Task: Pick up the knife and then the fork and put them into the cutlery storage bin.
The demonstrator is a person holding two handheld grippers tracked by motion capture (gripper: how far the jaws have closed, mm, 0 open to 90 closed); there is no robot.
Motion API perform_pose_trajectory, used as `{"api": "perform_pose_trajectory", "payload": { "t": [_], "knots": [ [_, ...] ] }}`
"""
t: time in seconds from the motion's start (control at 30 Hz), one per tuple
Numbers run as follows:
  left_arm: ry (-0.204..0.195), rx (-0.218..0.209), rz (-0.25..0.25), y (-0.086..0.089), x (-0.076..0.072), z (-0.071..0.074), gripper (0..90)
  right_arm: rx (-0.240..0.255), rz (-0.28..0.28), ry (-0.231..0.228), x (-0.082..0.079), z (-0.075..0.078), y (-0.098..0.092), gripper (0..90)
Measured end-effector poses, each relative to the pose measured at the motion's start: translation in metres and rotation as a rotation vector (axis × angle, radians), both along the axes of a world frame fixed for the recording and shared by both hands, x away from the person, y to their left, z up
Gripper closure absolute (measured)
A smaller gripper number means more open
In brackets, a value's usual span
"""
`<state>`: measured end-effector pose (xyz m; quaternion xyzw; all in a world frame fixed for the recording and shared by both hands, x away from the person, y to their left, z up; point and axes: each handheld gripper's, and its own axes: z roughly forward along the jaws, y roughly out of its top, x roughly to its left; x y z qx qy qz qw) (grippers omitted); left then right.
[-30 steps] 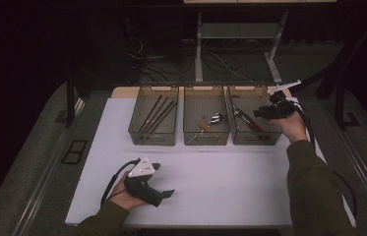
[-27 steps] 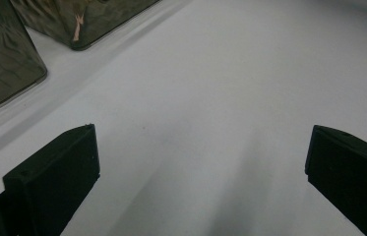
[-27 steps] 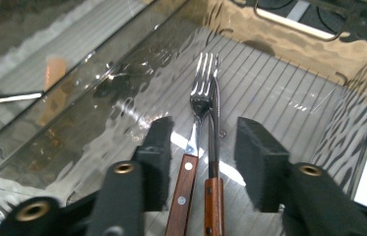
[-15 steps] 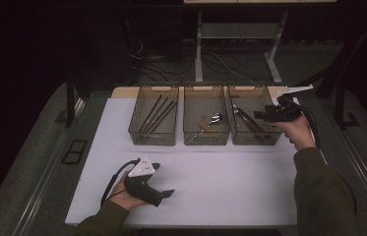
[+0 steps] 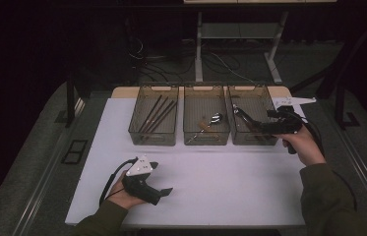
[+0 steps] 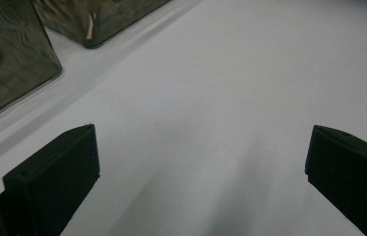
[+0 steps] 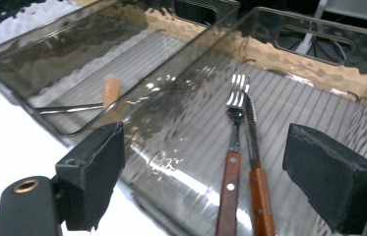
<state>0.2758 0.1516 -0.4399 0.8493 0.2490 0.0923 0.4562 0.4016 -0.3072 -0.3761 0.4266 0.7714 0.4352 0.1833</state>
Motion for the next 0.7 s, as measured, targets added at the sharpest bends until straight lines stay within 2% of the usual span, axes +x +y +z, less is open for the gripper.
{"api": "perform_pose_trajectory", "payload": {
  "t": [0.23, 0.37, 0.7],
  "knots": [
    [0.001, -0.004, 0.004, 0.0, -0.001, 0.0, 0.0, 0.015, 0.053, -0.042, -0.028, -0.003, 0.014, 14.5],
    [0.0, 0.002, 0.0, 0.0, -0.001, 0.0, 0.0, 0.017, 0.096, -0.044, -0.044, -0.008, 0.02, 12.6],
    [-0.002, -0.002, 0.0, 0.0, -0.002, 0.001, 0.0, 0.05, 0.143, -0.048, -0.078, -0.021, 0.026, 12.7]
  ]
}}
